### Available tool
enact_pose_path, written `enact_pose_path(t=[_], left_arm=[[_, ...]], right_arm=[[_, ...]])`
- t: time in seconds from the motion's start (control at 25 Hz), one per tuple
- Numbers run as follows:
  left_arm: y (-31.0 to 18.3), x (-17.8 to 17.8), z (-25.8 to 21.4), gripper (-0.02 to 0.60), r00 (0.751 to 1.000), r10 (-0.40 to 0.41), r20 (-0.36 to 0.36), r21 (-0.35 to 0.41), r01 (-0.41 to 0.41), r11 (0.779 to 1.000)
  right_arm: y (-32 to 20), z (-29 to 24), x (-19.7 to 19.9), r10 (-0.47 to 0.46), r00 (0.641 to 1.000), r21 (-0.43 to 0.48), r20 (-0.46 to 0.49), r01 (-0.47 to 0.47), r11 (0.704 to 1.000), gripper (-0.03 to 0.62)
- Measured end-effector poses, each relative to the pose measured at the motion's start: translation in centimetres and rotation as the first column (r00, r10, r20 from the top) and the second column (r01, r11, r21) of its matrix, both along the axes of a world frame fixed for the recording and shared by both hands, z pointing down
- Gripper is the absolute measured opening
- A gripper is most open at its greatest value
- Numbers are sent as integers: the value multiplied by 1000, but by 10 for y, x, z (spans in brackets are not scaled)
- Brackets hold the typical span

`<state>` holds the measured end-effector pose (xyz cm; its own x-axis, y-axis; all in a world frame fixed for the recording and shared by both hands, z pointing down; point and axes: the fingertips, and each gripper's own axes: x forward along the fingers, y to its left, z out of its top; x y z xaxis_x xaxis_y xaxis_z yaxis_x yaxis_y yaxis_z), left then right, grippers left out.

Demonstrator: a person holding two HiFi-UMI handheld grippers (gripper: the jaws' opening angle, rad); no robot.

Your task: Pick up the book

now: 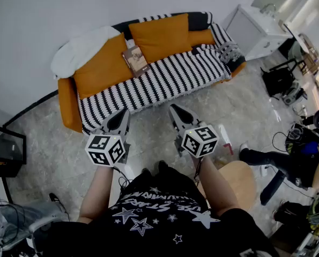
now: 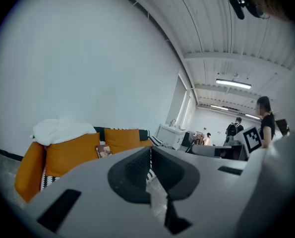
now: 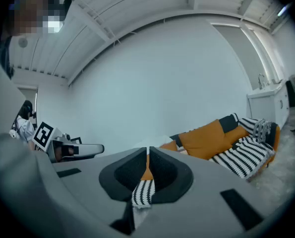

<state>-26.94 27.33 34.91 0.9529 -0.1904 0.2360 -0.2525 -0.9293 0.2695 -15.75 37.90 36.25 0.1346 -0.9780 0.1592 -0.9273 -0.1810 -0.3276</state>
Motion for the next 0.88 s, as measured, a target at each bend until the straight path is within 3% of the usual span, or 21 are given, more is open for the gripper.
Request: enact_pose_path(t=[0.64,0.88], left_arm=[[-2,-39,0,12,1000,-24,7,-4,24,1000],[-9,-60,-4,12,999,-34,16,37,34,999]], right_arm=[[-4,10,-30,-13,998,-11,67,14,1000,35],[-2,21,-37,22,995,-31,100,-19,999,35]])
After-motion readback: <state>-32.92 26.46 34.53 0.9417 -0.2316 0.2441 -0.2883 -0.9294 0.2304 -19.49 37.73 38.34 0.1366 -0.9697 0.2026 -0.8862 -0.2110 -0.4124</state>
